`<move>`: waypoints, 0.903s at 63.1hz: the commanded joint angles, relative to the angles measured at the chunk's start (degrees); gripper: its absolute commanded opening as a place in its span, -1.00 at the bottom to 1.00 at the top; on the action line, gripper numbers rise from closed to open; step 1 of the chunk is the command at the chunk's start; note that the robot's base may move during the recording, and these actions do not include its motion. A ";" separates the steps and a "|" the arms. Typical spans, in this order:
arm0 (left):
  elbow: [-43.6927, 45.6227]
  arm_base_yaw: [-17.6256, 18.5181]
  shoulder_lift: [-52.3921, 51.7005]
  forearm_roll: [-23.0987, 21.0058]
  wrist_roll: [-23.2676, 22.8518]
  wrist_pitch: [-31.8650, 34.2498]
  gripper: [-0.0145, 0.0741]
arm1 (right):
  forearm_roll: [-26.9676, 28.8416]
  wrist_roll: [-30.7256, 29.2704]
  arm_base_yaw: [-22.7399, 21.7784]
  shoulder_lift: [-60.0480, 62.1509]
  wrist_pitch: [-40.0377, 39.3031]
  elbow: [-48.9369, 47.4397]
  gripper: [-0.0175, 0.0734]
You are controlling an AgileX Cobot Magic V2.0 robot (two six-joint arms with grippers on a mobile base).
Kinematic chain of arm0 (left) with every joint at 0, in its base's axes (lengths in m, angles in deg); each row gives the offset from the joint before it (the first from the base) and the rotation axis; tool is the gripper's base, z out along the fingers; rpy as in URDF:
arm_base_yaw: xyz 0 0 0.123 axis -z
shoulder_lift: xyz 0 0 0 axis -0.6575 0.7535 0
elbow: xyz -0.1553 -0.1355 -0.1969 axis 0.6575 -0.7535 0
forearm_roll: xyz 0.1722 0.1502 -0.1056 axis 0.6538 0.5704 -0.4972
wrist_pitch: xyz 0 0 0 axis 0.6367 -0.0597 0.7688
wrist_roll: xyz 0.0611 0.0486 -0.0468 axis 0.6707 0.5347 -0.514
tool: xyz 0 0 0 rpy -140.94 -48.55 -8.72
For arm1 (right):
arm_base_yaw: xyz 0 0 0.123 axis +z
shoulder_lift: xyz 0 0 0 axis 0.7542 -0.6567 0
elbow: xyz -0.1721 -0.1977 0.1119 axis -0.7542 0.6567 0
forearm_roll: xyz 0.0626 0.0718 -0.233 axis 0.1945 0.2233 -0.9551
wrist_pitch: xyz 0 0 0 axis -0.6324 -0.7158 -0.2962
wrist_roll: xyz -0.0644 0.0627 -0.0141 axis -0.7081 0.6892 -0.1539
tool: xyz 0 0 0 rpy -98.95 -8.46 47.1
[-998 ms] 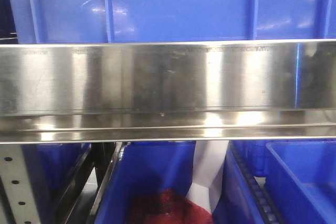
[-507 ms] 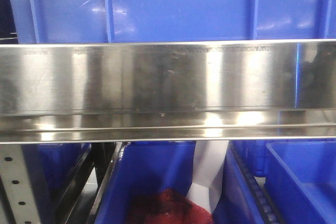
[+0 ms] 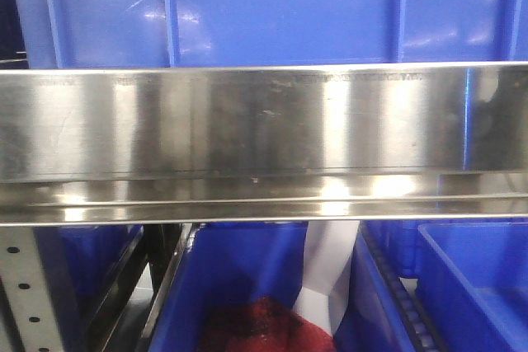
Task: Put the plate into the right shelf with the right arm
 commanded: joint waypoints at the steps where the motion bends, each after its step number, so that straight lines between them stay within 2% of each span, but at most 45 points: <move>1: -0.54 0.10 -0.36 0.01 -0.34 5.13 -0.78 | -0.32 0.13 -0.23 0.76 -3.75 -0.29 -0.49; 57: -0.54 0.10 -0.36 0.01 -0.34 5.13 -0.78 | -0.32 0.13 -0.23 0.76 -3.54 -0.29 -0.49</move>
